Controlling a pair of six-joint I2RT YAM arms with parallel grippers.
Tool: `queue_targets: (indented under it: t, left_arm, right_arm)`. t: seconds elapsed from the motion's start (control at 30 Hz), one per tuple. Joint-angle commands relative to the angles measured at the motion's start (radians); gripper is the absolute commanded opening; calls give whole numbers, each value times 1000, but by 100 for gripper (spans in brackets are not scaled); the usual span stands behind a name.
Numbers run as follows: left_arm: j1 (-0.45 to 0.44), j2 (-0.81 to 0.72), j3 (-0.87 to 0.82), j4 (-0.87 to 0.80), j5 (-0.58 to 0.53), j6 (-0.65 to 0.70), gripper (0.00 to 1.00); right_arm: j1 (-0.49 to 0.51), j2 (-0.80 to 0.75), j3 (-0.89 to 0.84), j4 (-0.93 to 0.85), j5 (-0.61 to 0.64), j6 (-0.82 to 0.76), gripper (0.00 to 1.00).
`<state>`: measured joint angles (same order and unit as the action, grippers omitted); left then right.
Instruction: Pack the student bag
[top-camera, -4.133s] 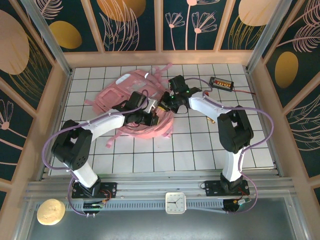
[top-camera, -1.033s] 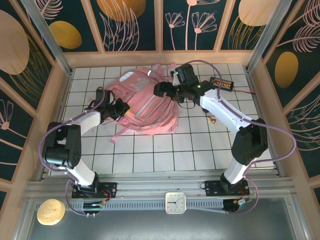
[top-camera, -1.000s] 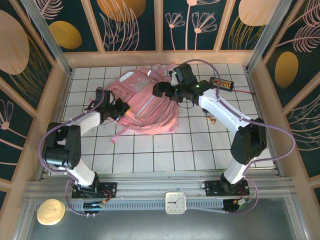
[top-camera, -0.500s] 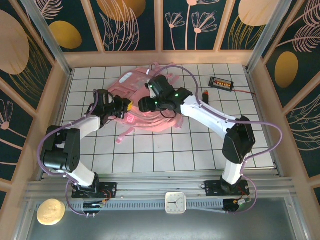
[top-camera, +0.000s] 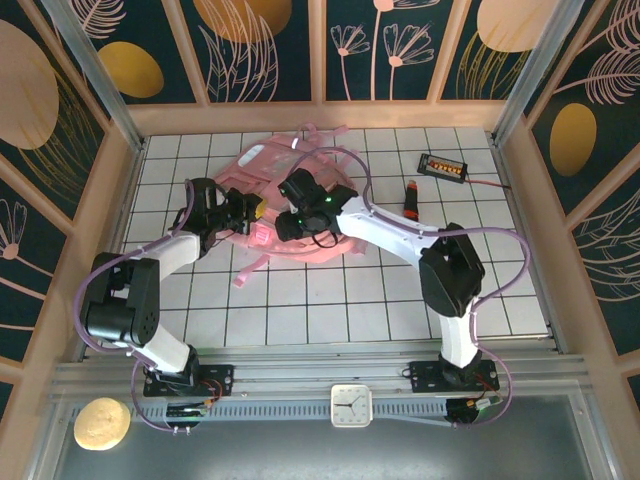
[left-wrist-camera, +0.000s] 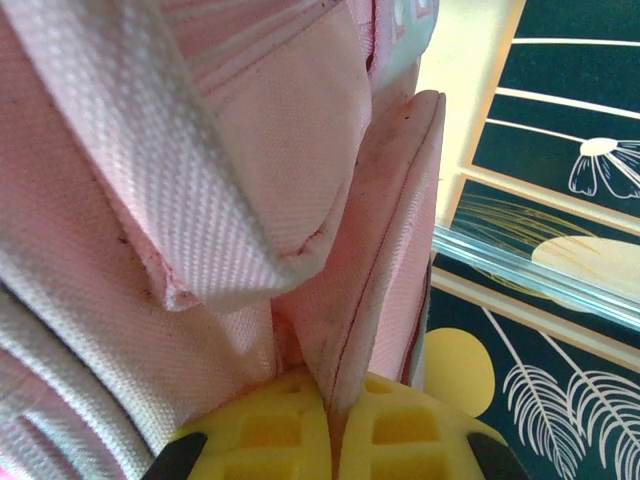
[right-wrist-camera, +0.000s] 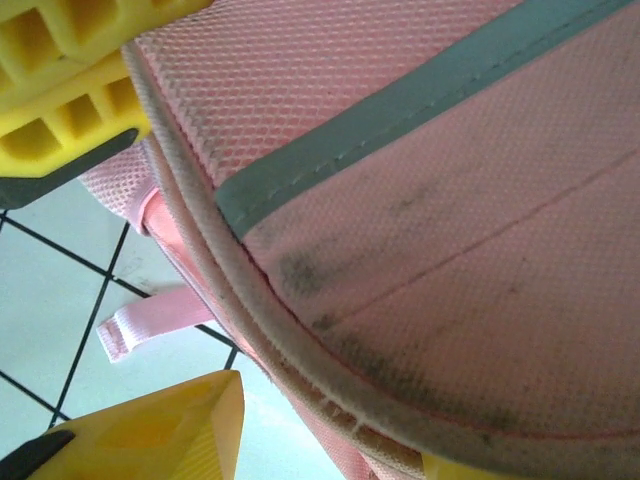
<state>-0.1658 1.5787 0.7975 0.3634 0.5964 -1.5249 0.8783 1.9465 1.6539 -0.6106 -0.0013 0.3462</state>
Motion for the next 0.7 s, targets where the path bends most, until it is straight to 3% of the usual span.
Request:
queue_targets:
  t: [0.0,0.13,0.4,0.67]
  left_arm:
    - [-1,-74,9,165,56,-77,0]
    - [-9,-74,10,160,57,-73,0]
    - [-38,-58,25,157,60,-71,0]
    - [-41,-58,17,159,65,-70,0]
  right_arm:
    - [1,33,64,-36,89,-3,49]
    - [1,59,99,-38,105,4,49]
    - [-2,104,168,-64,131,10,36]
    - [-6,102,172,-64,157,6,3]
